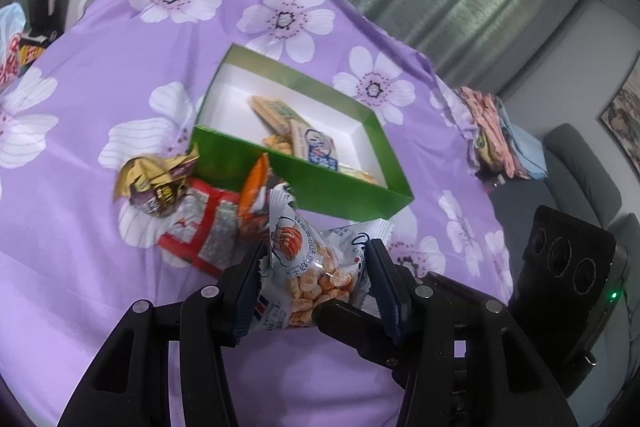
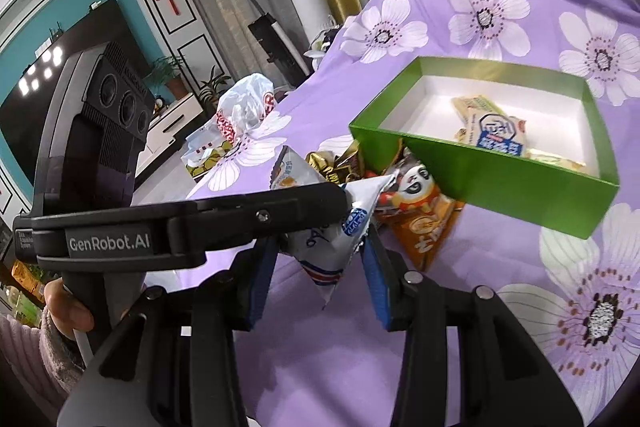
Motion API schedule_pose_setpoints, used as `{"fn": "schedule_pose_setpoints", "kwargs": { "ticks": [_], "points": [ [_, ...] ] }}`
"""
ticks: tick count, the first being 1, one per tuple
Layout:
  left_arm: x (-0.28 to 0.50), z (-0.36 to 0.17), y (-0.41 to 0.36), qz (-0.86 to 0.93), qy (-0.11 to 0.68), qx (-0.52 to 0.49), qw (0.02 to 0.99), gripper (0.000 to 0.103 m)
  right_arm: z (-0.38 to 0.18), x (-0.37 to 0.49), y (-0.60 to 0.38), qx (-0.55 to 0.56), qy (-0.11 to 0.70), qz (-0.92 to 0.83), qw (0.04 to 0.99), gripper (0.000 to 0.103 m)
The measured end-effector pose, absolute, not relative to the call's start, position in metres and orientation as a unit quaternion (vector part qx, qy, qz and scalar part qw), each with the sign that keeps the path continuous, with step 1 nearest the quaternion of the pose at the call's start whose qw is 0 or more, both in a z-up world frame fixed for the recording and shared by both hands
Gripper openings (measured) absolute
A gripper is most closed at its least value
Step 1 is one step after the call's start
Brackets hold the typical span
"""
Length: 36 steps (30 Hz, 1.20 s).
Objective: Organize snacks
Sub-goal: 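Lift the peanut snack bag and carry it over the green box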
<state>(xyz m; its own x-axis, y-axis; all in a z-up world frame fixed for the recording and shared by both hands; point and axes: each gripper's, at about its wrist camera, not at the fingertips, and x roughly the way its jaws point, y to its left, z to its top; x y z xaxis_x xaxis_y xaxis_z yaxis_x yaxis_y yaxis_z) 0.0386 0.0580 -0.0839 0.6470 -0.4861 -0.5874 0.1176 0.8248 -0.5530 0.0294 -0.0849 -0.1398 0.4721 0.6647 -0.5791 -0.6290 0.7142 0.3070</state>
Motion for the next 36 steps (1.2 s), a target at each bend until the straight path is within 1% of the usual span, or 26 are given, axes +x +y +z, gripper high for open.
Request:
{"fn": "schedule_pose_setpoints", "kwargs": {
  "ticks": [17, 27, 36],
  "points": [
    [0.073, -0.037, -0.001, -0.233, 0.349, -0.178, 0.890, 0.051, -0.100, 0.034, -0.140, 0.047, 0.291, 0.325, 0.899, 0.043],
    [0.109, -0.016, -0.023, -0.253, 0.328, -0.150, 0.898, 0.051, -0.082, 0.065, -0.161, 0.056, 0.264, 0.304, 0.913, 0.043],
    [0.148, -0.016, -0.026, -0.252, 0.326, -0.156, 0.898, 0.051, -0.077, 0.106, -0.166, 0.052, 0.266, 0.299, 0.915, 0.043]
  ]
}}
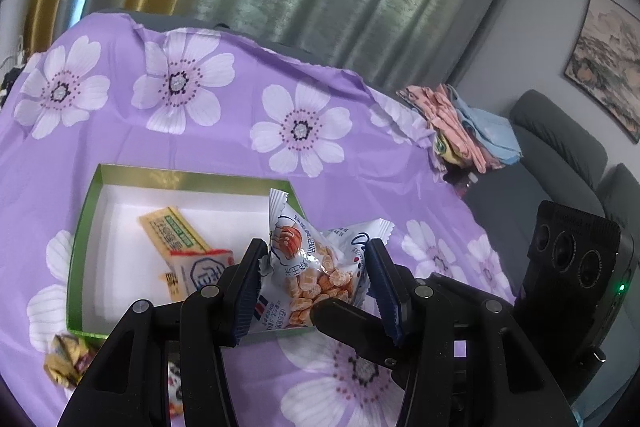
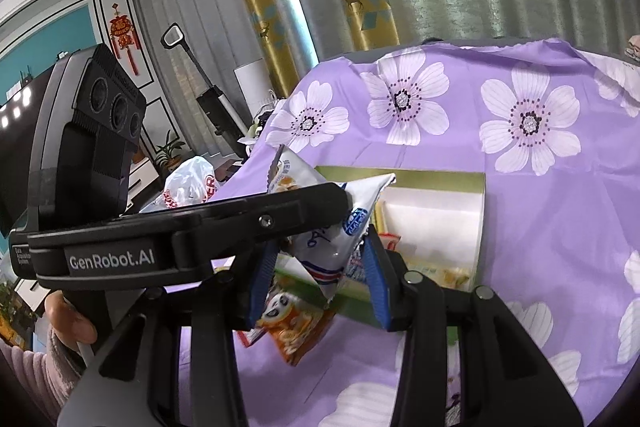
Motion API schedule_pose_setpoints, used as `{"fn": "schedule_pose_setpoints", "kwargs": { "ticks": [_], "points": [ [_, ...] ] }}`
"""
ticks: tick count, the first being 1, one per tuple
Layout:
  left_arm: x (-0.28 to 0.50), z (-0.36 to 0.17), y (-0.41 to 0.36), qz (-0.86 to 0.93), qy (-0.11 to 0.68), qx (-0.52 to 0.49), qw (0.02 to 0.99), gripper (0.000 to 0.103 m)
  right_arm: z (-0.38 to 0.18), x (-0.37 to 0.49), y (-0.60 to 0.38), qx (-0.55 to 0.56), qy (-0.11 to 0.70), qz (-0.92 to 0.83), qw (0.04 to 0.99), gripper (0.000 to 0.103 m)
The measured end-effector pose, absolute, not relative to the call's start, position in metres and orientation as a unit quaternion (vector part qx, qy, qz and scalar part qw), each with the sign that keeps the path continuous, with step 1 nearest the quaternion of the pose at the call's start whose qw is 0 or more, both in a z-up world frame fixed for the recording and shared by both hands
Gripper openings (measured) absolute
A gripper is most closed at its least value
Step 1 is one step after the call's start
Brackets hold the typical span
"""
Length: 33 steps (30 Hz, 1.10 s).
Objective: Organize snacks
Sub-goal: 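Lift the peanut snack bag and carry it over the green box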
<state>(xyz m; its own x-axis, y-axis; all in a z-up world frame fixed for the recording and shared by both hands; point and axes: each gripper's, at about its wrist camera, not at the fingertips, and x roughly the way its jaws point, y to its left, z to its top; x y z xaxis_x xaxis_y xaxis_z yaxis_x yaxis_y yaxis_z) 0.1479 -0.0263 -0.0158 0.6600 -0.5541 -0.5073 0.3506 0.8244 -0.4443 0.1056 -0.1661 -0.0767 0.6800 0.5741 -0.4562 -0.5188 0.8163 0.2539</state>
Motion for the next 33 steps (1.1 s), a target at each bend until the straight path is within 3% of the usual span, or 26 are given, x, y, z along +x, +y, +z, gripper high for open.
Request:
{"fn": "schedule_pose_setpoints", "kwargs": {
  "ticks": [33],
  "points": [
    [0.212, -0.076, -0.007, -0.210, 0.390, -0.195, 0.875, 0.052, -0.122, 0.180, -0.140, 0.038, 0.346, 0.283, 0.894, 0.046]
  ]
}}
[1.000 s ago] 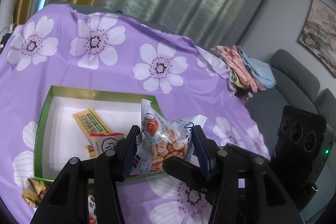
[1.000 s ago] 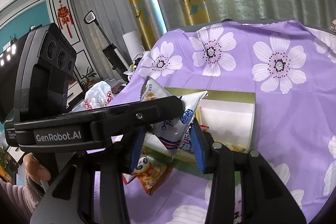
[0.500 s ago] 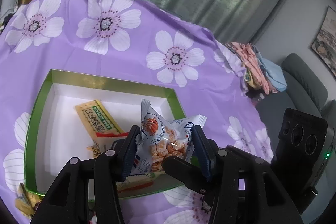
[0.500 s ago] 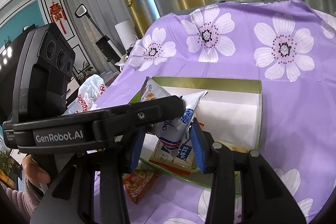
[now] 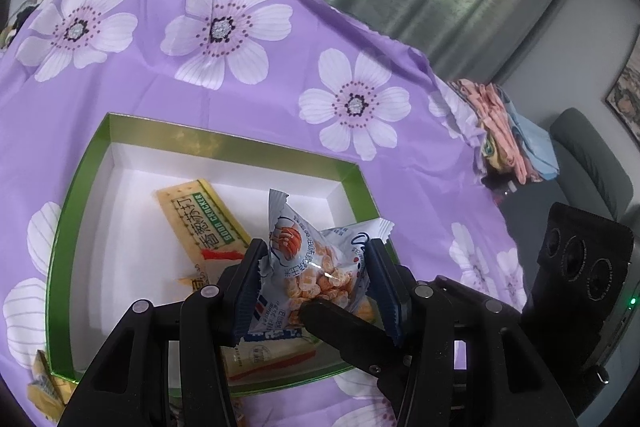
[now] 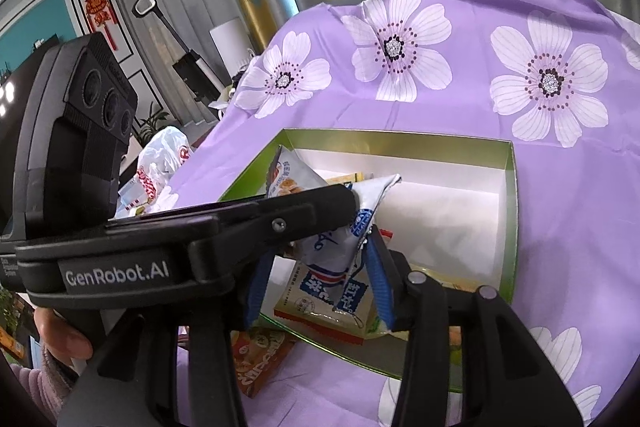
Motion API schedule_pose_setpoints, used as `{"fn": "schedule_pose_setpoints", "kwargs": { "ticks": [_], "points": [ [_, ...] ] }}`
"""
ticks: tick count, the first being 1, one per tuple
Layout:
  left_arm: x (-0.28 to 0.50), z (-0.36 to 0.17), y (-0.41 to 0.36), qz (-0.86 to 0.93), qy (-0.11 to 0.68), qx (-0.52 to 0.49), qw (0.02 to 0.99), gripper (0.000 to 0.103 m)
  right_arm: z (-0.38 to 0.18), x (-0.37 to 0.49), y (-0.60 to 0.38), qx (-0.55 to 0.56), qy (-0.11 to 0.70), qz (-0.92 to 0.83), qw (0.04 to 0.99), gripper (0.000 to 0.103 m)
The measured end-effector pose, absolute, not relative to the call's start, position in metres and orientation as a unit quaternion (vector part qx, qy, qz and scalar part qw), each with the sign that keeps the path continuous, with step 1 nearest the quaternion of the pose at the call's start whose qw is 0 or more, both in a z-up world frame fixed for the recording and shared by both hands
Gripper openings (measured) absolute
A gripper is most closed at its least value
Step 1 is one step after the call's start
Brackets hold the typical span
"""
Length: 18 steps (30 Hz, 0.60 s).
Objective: Organize snacks
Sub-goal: 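Lift the peanut snack bag and carry it over the green box, then lower the peanut bag into the box and open the right gripper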
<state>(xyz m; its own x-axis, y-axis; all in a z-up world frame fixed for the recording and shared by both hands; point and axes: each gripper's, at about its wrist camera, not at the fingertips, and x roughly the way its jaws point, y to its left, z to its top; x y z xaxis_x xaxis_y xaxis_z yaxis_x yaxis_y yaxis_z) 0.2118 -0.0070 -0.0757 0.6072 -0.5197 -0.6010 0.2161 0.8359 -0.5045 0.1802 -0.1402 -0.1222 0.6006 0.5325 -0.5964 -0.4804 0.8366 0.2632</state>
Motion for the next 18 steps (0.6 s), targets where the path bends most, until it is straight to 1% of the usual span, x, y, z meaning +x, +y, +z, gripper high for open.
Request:
{"fn": "schedule_pose_setpoints", "kwargs": {
  "ticks": [18],
  "points": [
    [0.220, -0.087, -0.003, -0.202, 0.409, -0.202, 0.867, 0.052, -0.127, 0.189, -0.135, 0.027, 0.369, 0.274, 0.888, 0.046]
  ]
}}
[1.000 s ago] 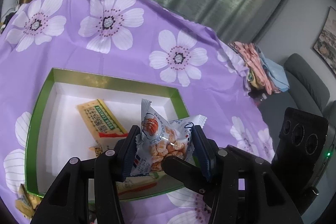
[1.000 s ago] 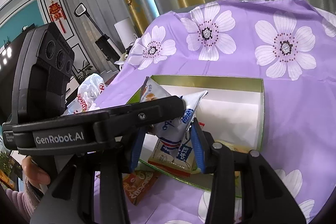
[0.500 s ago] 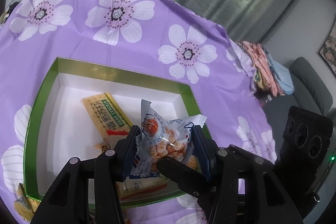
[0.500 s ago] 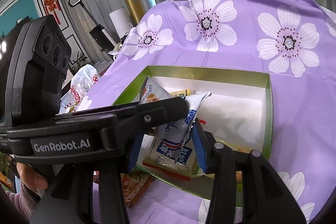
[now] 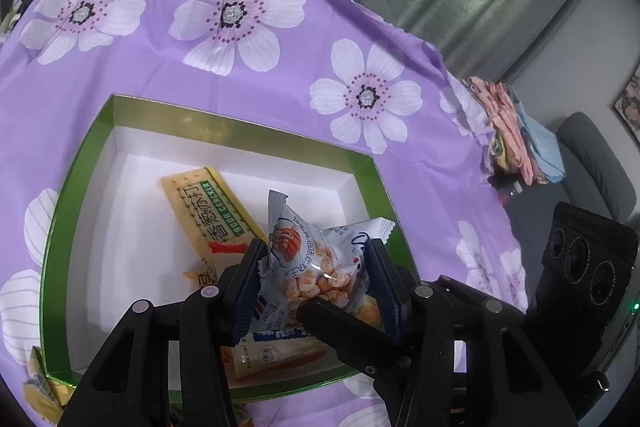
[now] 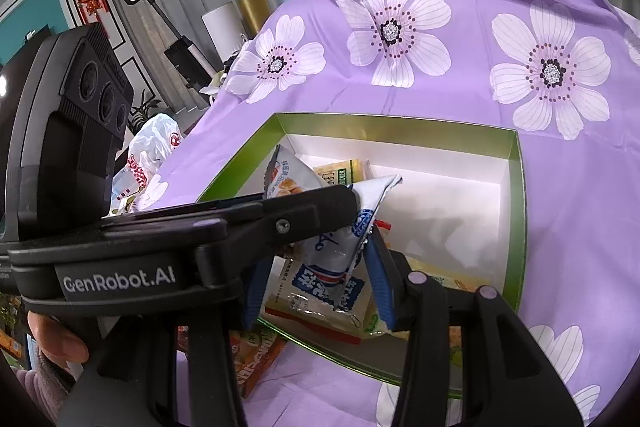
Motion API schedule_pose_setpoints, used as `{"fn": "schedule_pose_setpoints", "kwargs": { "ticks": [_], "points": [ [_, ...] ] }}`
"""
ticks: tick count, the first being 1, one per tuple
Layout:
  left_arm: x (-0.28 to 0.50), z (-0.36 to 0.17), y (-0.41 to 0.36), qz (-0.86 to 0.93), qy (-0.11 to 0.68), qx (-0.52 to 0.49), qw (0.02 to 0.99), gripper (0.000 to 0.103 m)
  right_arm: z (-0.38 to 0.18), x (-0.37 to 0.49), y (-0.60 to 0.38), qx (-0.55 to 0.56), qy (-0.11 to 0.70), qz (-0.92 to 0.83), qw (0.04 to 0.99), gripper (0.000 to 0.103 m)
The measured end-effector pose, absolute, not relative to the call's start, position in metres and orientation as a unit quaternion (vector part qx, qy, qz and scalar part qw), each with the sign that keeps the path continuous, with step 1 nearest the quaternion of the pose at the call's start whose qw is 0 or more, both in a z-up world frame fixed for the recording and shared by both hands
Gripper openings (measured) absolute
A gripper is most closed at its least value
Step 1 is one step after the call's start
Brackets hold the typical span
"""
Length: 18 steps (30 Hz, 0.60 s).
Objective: Organize snacks
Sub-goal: 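Lower the peanut bag into the box and open the right gripper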
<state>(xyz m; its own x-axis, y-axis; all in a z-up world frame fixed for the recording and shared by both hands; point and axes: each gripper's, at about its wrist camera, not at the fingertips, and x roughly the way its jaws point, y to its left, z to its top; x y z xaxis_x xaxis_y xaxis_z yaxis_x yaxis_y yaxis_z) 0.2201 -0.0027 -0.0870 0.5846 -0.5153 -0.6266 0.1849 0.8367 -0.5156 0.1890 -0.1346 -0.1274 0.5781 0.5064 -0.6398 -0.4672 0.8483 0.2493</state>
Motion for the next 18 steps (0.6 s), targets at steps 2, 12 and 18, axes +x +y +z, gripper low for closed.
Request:
{"fn": "schedule_pose_setpoints", "kwargs": {
  "ticks": [2, 12, 18],
  "points": [
    [0.2201, -0.0872, -0.0038, -0.199, 0.409, -0.199, 0.868, 0.052, -0.1284, 0.1893, -0.1347, 0.026, 0.370, 0.274, 0.887, 0.046],
    [0.2213, -0.0906, -0.0025, -0.193, 0.414, -0.200, 0.867, 0.052, -0.1298, 0.1910, -0.1309, 0.017, 0.376, 0.270, 0.886, 0.046],
    [0.2227, -0.0931, -0.0017, -0.189, 0.418, -0.203, 0.865, 0.052, -0.1314, 0.1928, -0.1293, 0.012, 0.380, 0.268, 0.885, 0.046]
  ]
}}
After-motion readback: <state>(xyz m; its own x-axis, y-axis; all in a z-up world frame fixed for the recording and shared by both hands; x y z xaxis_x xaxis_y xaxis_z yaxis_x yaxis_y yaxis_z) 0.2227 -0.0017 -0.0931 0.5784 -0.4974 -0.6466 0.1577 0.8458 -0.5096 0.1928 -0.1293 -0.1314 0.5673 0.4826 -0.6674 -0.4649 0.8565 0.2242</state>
